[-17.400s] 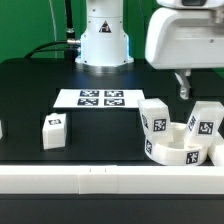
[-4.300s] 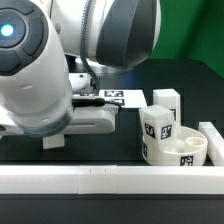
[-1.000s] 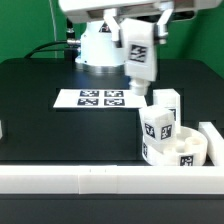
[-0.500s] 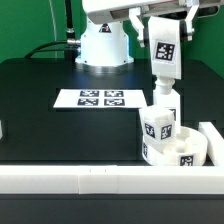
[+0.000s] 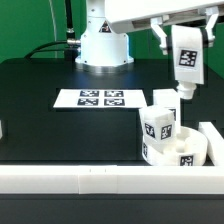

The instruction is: Assemble stool

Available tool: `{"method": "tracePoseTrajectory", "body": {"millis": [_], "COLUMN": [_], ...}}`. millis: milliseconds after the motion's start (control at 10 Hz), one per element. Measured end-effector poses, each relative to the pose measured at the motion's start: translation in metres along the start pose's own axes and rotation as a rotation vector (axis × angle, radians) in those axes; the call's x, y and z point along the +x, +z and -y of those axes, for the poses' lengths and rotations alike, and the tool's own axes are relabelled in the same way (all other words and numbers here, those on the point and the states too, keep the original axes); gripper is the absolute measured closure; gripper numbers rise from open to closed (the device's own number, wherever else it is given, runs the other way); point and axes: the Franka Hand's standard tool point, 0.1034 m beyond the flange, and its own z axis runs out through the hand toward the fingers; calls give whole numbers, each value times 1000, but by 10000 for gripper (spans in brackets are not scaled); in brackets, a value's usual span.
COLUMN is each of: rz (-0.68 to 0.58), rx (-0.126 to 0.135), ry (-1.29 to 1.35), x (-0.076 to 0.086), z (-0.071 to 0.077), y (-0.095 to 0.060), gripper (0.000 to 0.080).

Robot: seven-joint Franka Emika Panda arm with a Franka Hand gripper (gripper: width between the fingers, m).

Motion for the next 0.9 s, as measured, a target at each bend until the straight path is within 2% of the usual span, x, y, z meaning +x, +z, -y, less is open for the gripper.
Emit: {"method": "tracePoseTrajectory", "body": {"millis": [100,400,700,900], "rz": [7,11,31,41], "rx": [-1,-4,-7,-16], "ry": [-4,-8,-31,-46], "x": [-5,-6,-29,-44], "z": [3,0,8,6], "y": [3,4,17,28], "gripper": [473,473,473,473]}}
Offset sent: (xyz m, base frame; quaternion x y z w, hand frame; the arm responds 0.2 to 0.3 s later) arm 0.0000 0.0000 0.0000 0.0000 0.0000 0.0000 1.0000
